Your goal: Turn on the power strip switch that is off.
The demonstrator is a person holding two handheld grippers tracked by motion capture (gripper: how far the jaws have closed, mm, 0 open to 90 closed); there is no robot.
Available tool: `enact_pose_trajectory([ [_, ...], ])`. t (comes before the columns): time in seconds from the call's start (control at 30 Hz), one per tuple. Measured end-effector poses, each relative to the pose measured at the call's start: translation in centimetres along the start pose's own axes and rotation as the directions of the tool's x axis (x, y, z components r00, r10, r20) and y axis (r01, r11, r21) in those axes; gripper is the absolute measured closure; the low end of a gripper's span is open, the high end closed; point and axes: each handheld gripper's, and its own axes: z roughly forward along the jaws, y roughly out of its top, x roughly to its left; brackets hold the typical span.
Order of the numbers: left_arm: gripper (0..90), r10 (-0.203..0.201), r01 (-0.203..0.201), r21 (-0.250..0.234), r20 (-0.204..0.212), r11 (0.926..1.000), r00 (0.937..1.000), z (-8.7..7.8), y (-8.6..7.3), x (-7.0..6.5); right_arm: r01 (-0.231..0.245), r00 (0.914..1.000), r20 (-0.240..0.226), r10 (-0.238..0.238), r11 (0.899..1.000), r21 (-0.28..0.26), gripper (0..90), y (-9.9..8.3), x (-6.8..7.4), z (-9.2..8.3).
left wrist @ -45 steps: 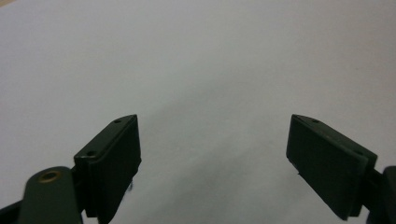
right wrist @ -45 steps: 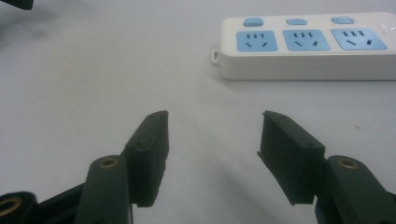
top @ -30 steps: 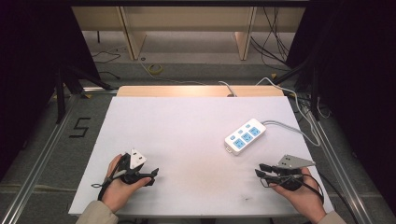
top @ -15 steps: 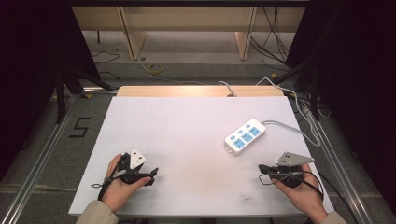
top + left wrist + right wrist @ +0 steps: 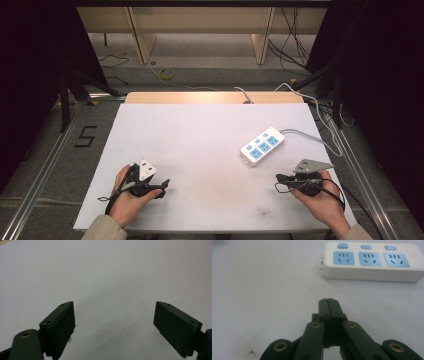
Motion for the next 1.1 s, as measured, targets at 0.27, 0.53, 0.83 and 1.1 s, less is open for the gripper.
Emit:
enact_pose_trajectory([
  [0.27,17.3,0.003,-0.003,0.000,-0.003,1.0000,1.0000,0.0,0.0,0.0,-0.008,1.0000,0.002,0.008,1.000,0.020,90.0,0.9,-0.3,0.4],
  [0.53,17.4,0.003,-0.003,-0.002,-0.003,1.0000,1.0000,0.1,0.0,-0.1,-0.015,0.9999,0.005,0.015,0.999,0.040,90.0,1.5,-0.4,0.8],
  [0.83,17.3,0.006,-0.006,-0.002,-0.002,1.0000,1.0000,0.2,0.1,-0.2,-0.019,0.9998,0.008,0.019,0.999,0.049,90.0,2.0,-0.6,1.0],
  [1.1,17.4,0.007,-0.007,-0.002,-0.006,1.0000,1.0000,0.1,0.1,-0.2,-0.017,0.9998,0.006,0.017,0.998,0.058,90.0,2.5,-0.5,1.1],
])
